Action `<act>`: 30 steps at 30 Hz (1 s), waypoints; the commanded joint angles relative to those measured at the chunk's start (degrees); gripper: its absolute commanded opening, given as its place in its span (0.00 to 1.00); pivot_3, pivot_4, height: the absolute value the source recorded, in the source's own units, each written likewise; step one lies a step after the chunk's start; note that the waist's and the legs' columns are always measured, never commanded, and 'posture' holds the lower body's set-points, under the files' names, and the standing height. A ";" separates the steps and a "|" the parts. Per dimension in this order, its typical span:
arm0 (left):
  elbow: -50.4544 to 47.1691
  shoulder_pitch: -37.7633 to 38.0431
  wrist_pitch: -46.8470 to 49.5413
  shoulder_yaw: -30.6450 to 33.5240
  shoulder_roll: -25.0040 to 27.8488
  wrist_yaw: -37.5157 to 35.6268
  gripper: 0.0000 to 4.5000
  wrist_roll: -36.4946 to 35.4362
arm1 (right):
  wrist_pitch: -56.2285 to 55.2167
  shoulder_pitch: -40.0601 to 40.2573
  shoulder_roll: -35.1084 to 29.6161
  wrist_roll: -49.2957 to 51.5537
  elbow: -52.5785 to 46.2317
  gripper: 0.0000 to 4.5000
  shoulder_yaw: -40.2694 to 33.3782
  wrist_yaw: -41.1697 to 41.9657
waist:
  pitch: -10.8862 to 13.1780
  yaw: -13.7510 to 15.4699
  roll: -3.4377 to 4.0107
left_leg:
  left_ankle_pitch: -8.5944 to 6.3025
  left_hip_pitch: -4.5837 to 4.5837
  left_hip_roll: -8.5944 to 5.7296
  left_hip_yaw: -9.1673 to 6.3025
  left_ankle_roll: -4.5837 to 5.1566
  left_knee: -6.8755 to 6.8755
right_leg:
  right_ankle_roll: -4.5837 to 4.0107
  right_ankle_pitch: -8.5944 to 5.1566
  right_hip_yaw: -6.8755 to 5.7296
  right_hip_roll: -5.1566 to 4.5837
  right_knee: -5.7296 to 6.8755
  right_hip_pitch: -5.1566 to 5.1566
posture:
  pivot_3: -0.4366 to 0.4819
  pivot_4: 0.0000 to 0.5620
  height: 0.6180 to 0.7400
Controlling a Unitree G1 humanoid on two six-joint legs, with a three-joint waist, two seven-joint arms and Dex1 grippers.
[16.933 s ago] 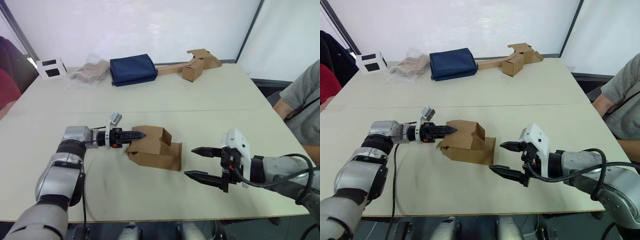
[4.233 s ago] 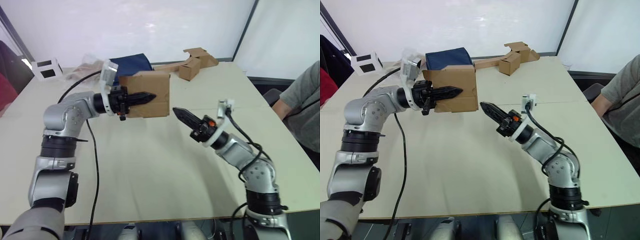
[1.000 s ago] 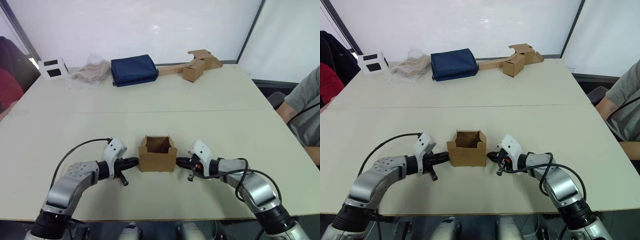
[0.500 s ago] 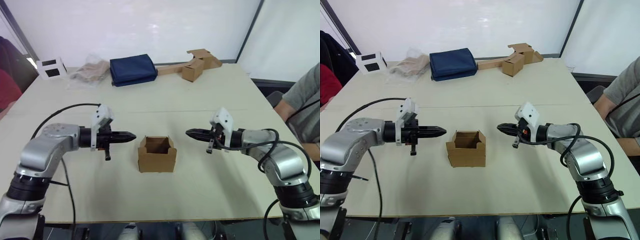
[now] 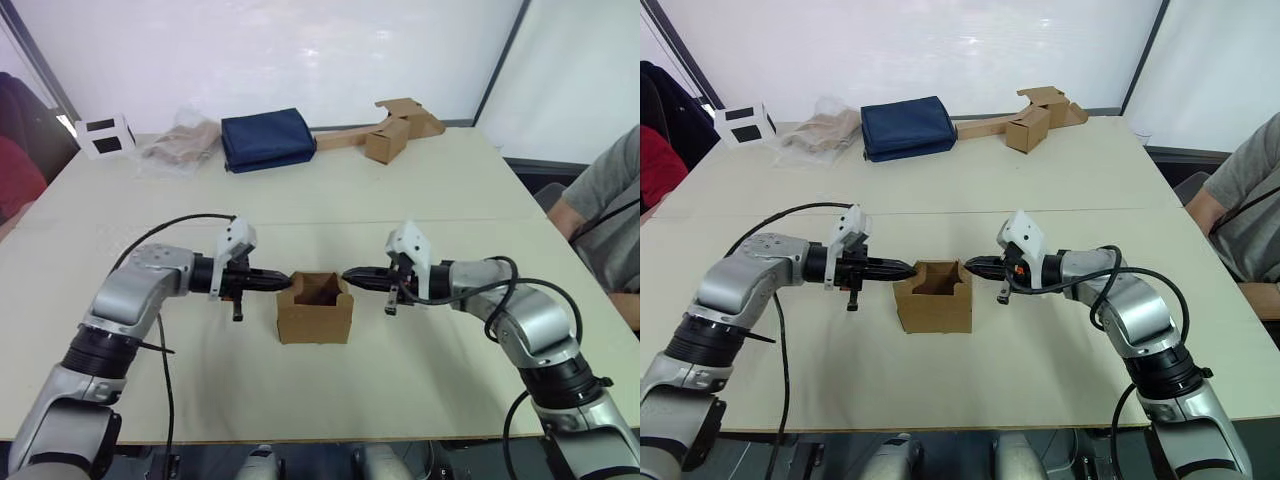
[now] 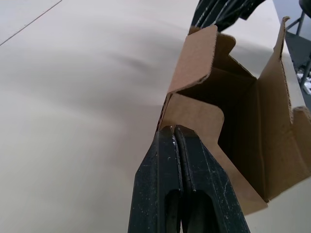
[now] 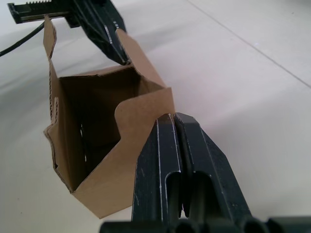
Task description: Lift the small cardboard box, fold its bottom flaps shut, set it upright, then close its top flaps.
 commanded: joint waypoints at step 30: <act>-1.87 -2.17 4.13 9.96 0.57 3.51 0.00 -5.52 | 0.46 -5.89 1.90 2.97 1.03 0.00 -3.75 3.41 | 0.00 0.02 0.00 | 0.00 0.00 0.00 -0.02 0.00 0.00 | 0.00 0.00 0.00 0.00 0.02 -0.02 | 0.48 0.27 1.00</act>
